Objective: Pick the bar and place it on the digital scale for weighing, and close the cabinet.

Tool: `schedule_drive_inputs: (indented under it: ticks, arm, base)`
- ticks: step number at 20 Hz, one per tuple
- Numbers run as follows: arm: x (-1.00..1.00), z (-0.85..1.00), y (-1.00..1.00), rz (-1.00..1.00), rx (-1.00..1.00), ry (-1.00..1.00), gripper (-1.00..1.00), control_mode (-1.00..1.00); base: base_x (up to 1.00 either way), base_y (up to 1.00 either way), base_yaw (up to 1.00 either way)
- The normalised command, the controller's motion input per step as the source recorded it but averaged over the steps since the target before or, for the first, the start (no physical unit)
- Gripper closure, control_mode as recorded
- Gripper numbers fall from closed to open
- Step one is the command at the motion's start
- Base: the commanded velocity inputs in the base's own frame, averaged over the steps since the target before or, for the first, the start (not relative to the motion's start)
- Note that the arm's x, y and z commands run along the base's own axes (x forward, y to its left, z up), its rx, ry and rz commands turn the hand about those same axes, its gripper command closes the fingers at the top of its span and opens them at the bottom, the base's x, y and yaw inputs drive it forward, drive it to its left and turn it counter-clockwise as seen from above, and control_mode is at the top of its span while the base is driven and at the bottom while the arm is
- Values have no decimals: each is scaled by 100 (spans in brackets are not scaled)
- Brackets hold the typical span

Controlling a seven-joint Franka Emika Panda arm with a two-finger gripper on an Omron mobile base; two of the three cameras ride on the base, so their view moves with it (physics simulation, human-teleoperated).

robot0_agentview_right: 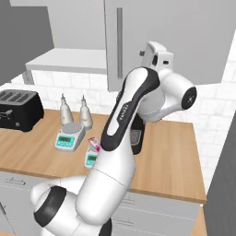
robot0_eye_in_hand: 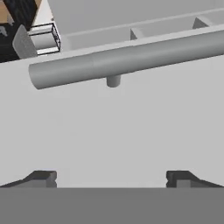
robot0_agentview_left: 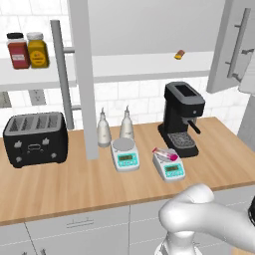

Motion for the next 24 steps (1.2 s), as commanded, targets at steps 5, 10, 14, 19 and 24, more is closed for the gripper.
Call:
schedule_drive_inputs:
  ticks: [5,10,14,19,24]
  arm:
    - [76,0,14,0,-2,3,-100,-100]
    - [64,0,0,0,0,-3,-100,-100]
    - [66,-1,0,0,0,-6,-100,-100]
    - [69,-1,3,0,0,-8,-100,-100]
    - [39,-1,8,-1,0,-12,-100,-100]
  base:
    - [0,0,0]
    - [0,0,0]
    - [0,0,0]
    - [0,0,0]
    - [0,0,0]
